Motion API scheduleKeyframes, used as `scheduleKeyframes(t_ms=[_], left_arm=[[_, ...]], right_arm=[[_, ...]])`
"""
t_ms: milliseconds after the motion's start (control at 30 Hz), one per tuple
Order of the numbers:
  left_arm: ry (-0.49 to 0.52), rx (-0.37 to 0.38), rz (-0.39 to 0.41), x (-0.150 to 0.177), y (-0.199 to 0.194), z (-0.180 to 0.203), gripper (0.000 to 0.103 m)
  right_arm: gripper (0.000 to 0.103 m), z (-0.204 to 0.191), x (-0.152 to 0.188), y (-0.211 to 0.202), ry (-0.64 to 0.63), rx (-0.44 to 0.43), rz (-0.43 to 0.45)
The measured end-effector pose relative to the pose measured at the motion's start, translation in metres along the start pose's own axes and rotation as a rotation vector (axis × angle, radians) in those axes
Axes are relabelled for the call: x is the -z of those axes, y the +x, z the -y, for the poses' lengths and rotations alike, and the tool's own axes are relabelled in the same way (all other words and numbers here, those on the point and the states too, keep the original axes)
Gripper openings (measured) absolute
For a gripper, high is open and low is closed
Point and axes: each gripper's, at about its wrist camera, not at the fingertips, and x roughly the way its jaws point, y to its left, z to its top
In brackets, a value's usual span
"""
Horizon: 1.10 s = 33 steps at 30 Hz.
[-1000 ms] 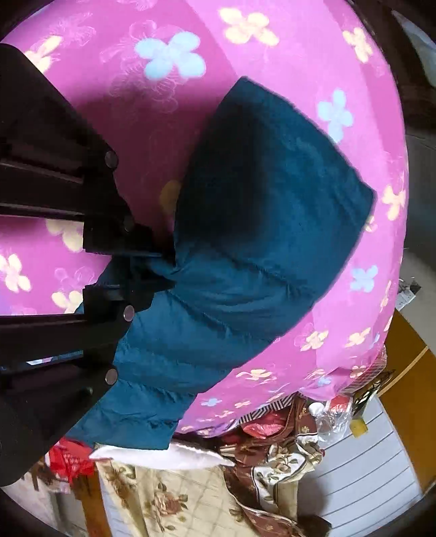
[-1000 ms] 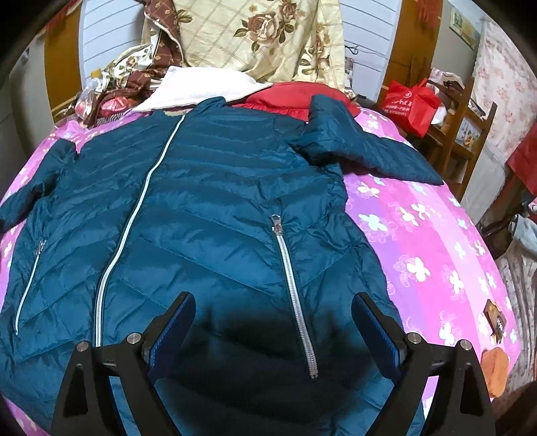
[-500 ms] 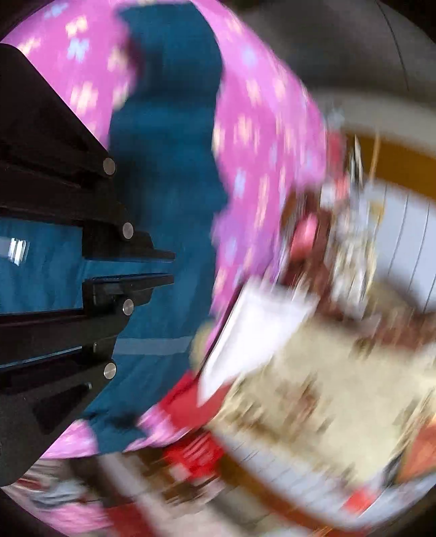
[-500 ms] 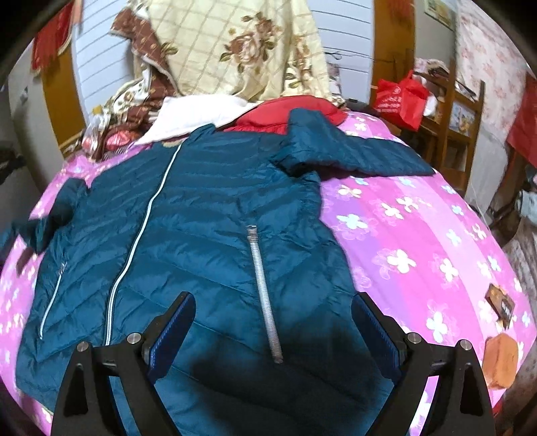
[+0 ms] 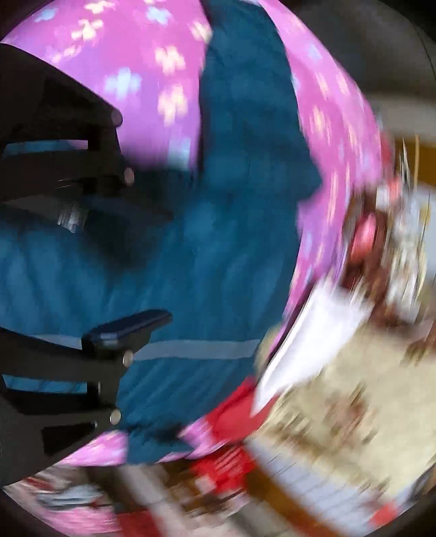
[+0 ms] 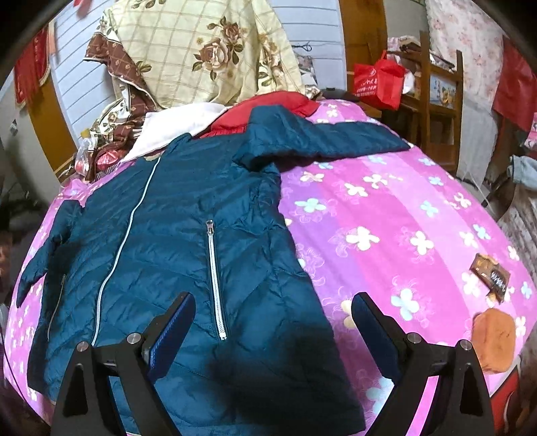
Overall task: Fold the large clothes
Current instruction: 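Lift the grasped sleeve with the left tool and fold it across the jacket body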
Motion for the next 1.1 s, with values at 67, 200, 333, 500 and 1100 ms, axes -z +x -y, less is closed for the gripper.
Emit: scheduleKeyframes(t_ms=[67,200,333,500,1100], left_arm=[[-0.1,-0.022,-0.002,-0.01,0.008,-0.055,0.056],[-0.377,0.022,0.012,-0.014,0.017,-0.18,0.056],[-0.569,0.1,0.079,-0.014,0.016,-0.263,0.057],[-0.608,0.187,0.11,-0.025,0.032,-0.301,0.057],[-0.29,0.097,0.166,-0.076,-0.022,-0.188,0.009]], right_arm=[[0.093,-0.006,0.001,0.008,-0.015,0.011,-0.012],[0.093,-0.017,-0.004,0.023,-0.043,0.055,-0.022],[0.093,-0.033,-0.012,0.039,-0.074,0.087,-0.036],[0.093,-0.053,-0.015,0.057,-0.108,0.114,-0.072],[0.093,-0.059,-0.016,0.046,-0.135,0.112,-0.046]])
